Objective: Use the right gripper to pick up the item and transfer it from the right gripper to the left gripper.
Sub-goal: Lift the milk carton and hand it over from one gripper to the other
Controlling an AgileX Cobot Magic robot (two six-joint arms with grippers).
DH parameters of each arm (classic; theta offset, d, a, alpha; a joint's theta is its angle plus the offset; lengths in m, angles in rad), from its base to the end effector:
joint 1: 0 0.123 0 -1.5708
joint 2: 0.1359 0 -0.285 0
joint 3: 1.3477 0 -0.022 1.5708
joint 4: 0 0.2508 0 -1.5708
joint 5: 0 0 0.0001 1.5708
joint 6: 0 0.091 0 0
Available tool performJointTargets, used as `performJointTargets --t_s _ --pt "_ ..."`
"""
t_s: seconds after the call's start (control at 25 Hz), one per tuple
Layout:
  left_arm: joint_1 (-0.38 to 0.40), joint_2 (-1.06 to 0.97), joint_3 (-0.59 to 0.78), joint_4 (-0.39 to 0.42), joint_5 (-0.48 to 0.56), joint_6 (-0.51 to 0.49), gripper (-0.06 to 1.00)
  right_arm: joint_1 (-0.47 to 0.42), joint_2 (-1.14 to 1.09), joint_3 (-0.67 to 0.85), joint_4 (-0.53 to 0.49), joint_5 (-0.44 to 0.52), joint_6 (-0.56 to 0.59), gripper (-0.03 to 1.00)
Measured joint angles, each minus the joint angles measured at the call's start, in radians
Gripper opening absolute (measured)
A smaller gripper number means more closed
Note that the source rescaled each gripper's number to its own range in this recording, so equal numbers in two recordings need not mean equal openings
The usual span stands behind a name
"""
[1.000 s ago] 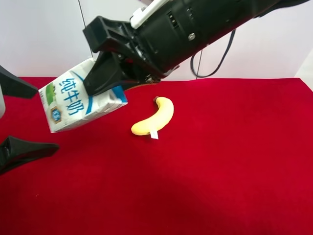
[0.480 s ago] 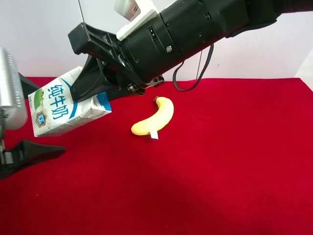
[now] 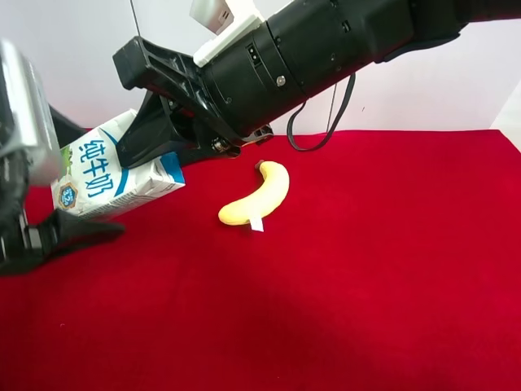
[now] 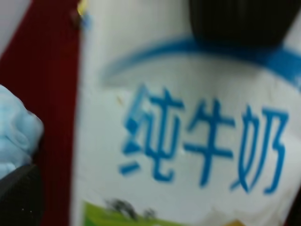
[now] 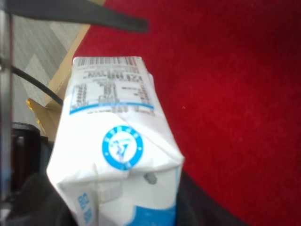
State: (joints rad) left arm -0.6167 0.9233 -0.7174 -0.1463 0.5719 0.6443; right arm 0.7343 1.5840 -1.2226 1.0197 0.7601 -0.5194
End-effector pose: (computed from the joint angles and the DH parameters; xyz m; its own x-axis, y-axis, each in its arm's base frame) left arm 0.1445 -0.1113 0.3061 -0.1363 0.7049 -0.6961 0.8004 0.4924 0.3419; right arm 0.2197 0.2704 0.3086 -0.7636 -0.3173 -0.5623 -0.6435 0.4444 0.6232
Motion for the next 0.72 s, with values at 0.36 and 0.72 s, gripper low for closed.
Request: performJointTargets --t_s 0.36,0.72 --pt "-0.066 0.034 -0.014 0.048 0.015 0.011 1.0 0.0 0.0 0.0 0.0 0.008 0.007 0.01" --pt "-0.069 0.058 -0.014 0.053 0.008 0.008 0.76 0.0 0.0 0.0 0.0 0.009 0.007 0.01"
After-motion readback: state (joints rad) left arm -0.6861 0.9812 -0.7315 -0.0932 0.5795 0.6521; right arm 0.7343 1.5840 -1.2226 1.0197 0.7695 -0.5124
